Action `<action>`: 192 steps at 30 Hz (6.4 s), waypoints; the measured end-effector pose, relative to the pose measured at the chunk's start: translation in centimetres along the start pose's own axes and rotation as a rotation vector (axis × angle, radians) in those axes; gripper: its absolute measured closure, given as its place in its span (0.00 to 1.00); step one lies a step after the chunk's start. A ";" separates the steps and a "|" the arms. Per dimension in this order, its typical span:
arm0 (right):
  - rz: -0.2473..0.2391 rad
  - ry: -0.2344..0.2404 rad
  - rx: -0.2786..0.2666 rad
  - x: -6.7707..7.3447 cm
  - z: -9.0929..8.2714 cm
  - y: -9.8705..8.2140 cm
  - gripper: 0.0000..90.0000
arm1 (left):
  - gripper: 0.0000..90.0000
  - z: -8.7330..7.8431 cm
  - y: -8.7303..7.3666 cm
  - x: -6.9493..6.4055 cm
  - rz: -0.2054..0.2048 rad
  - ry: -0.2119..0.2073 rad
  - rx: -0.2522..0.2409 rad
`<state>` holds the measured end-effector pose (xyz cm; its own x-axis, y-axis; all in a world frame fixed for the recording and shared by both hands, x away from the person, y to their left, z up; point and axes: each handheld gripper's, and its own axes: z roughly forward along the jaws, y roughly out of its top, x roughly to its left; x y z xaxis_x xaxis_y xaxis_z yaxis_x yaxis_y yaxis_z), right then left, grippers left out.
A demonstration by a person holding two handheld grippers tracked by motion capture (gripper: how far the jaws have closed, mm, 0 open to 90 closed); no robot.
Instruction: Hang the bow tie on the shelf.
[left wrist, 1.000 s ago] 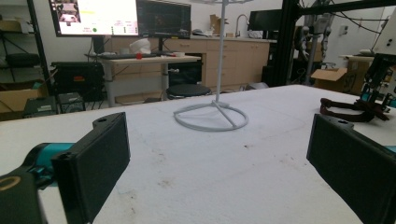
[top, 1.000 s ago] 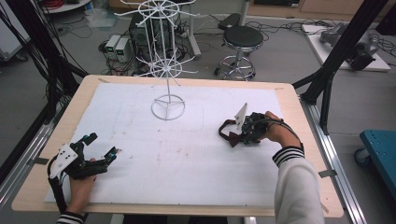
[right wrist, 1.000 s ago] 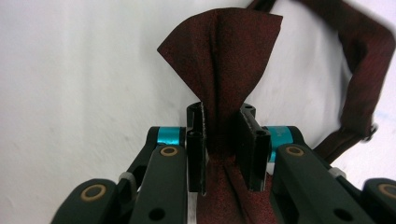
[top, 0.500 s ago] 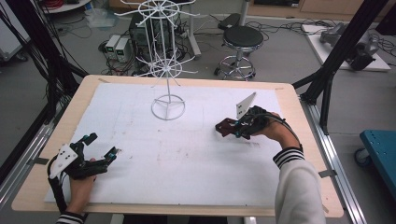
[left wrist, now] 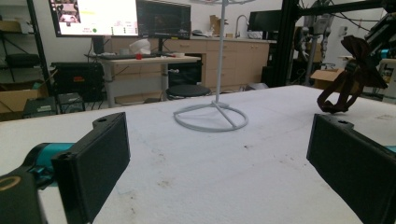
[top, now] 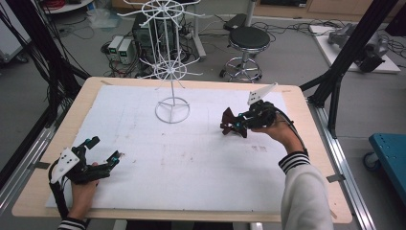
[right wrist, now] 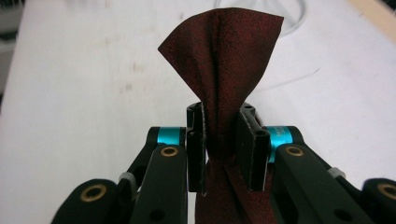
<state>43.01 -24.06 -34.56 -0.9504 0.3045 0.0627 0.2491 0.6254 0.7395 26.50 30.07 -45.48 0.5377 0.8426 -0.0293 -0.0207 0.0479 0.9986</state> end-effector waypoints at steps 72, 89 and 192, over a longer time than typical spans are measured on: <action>0.258 -0.533 -0.437 1.0 0.1 8.7 0.84 | 0.07 0.0 0.0 0.0 -0.001 -0.002 -0.001; 0.290 -0.558 -0.467 1.1 1.3 10.8 0.84 | 0.07 0.0 0.0 0.0 -0.001 -0.003 0.000; 0.300 -0.459 -0.415 4.0 6.2 15.5 0.83 | 0.07 0.0 0.0 0.0 0.000 -0.003 -0.003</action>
<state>44.21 -8.68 -27.02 -0.6538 0.7522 0.0824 0.3107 0.1676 0.9356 26.49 30.09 -45.49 0.5404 0.8409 -0.0292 -0.0234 0.0497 0.9985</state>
